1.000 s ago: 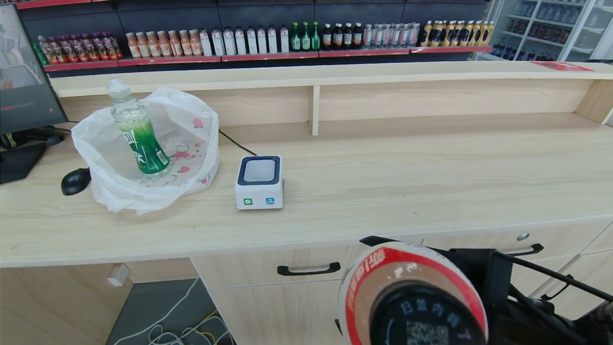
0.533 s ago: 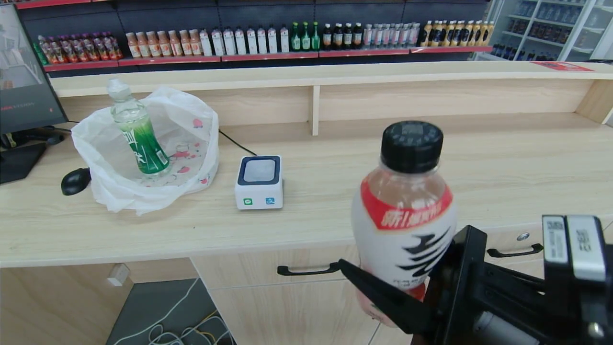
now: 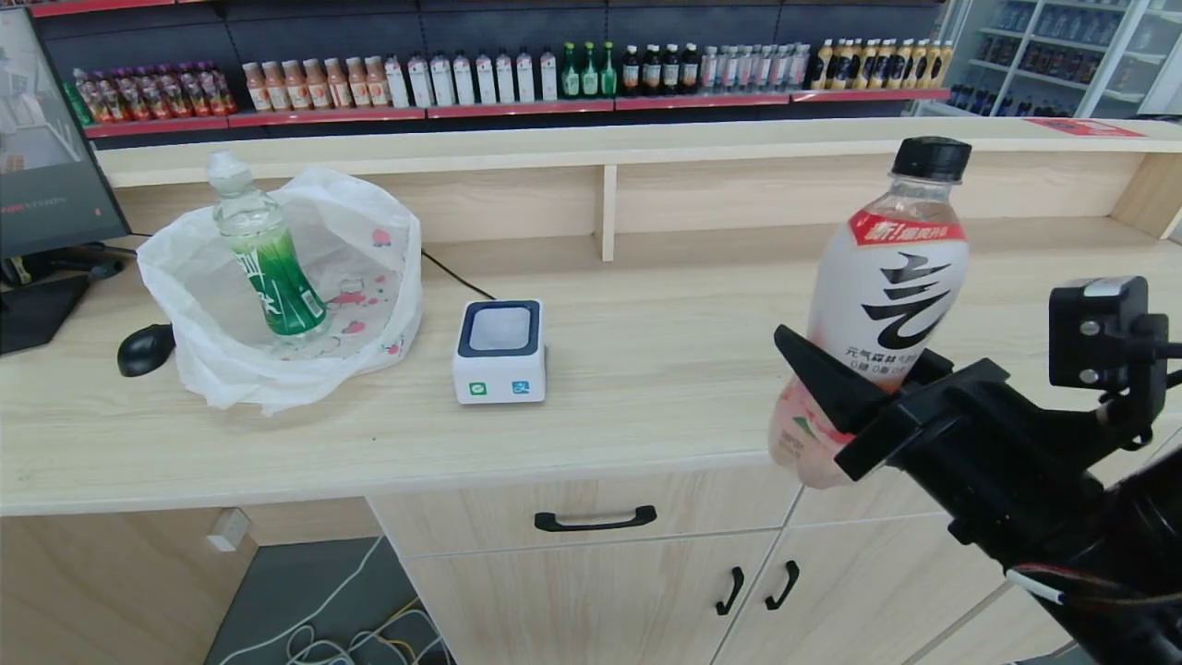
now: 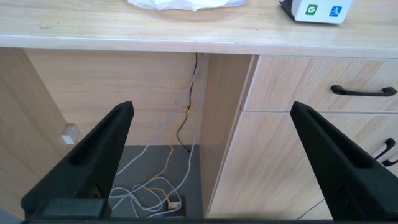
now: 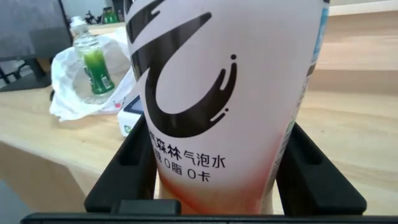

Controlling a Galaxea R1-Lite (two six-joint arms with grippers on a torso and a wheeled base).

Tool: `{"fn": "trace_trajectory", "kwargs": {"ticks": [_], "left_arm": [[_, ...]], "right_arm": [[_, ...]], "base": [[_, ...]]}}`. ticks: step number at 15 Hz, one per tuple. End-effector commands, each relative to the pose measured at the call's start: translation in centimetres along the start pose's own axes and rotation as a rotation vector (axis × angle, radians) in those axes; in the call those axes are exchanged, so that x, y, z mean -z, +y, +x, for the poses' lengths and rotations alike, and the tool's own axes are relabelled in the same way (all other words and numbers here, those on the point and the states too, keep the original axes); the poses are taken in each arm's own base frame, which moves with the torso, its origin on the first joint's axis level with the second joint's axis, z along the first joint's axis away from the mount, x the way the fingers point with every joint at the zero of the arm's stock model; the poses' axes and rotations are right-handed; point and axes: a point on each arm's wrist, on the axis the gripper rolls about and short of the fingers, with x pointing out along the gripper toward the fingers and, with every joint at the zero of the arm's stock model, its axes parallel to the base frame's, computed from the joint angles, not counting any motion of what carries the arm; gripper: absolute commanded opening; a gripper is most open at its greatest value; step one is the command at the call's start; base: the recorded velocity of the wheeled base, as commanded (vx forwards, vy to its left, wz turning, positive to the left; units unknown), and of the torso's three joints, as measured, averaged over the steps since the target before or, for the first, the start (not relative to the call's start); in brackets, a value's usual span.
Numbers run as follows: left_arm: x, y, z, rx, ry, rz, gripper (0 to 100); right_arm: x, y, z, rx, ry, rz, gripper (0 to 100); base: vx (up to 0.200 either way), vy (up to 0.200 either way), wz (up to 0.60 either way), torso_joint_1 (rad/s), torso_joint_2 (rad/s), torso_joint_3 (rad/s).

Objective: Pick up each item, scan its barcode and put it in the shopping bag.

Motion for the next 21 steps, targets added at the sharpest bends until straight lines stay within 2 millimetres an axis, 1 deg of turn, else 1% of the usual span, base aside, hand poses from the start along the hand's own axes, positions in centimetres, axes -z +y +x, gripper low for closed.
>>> {"fn": "trace_trajectory", "kwargs": {"ticks": [1, 5, 10, 21], "left_arm": [[0.0, 0.0, 0.0, 0.001, 0.0, 0.0, 100], [0.0, 0.0, 0.0, 0.001, 0.0, 0.002, 100], [0.0, 0.0, 0.0, 0.001, 0.0, 0.0, 100], [0.0, 0.0, 0.0, 0.0, 0.0, -0.003, 100]], "right_arm": [[-0.3, -1.3, 1.0, 0.058, -0.03, -0.013, 0], [-0.9, -3.1, 1.8, 0.131, -0.063, -0.037, 0], [-1.4, -3.3, 2.3, 0.139, -0.089, -0.041, 0], [-1.5, -3.3, 1.9, 0.138, -0.09, -0.049, 0]], "base": [[0.0, 0.0, 0.0, 0.0, 0.0, 0.0], [0.0, 0.0, 0.0, 0.0, 0.0, 0.0], [0.0, 0.0, 0.0, 0.0, 0.0, 0.0], [0.0, 0.2, 0.0, 0.004, 0.0, 0.0]]}}
